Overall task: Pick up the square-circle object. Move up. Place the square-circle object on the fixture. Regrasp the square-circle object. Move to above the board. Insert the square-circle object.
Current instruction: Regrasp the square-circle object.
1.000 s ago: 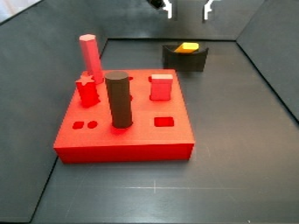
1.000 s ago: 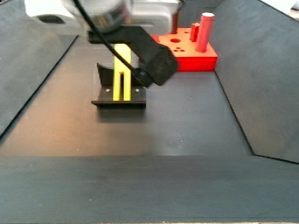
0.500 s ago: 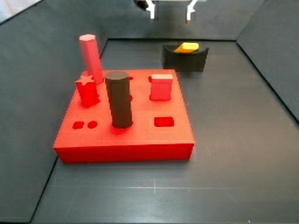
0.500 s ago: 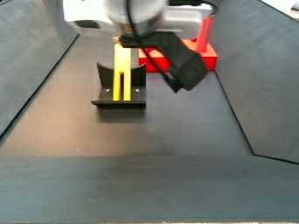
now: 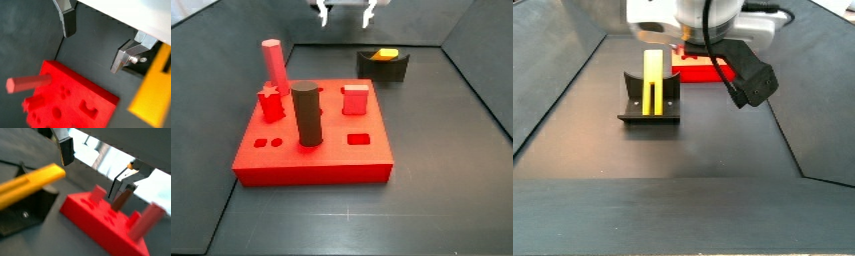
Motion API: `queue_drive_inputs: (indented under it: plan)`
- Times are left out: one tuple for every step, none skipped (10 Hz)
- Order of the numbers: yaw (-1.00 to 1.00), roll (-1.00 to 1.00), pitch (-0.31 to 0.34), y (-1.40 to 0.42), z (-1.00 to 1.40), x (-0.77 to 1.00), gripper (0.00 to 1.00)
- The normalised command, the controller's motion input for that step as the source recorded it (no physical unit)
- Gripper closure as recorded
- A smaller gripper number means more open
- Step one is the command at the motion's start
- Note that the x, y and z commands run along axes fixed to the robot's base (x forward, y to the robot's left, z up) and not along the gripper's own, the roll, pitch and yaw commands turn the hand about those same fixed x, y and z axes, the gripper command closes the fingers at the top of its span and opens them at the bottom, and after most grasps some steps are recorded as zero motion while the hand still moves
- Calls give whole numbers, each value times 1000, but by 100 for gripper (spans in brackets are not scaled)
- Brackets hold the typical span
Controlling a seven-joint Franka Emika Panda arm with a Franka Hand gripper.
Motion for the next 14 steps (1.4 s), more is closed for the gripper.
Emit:
queue_drive_inputs:
  plan:
    - [-1000,898,-89,-1000,-266,-179,0]
    - [-1000,893,-108,-1000,-226,-132,0]
    - [-1000,885,-158,-671,-118,-78,0]
    - [-1000,882,-179,-527,-63,-62,0]
    - [-1000,879,-218,-235,-11,-53,0]
    - [-1000,869,-252,-35,0,-48,0]
    - [-1000,863,-277,-37,-5,-34,0]
    - [-1000,862,-293,-43,-7,-34,0]
    - [-1000,859,-323,-26,10,-43,0]
    - [-1000,855,-343,-18,10,-48,0]
    - [-1000,851,-363,-19,4,-47,0]
    - [-1000,848,-369,-16,5,-44,0]
    - [-1000,841,-376,-11,1,-40,0]
    - [-1000,837,-371,-10,-3,-34,0]
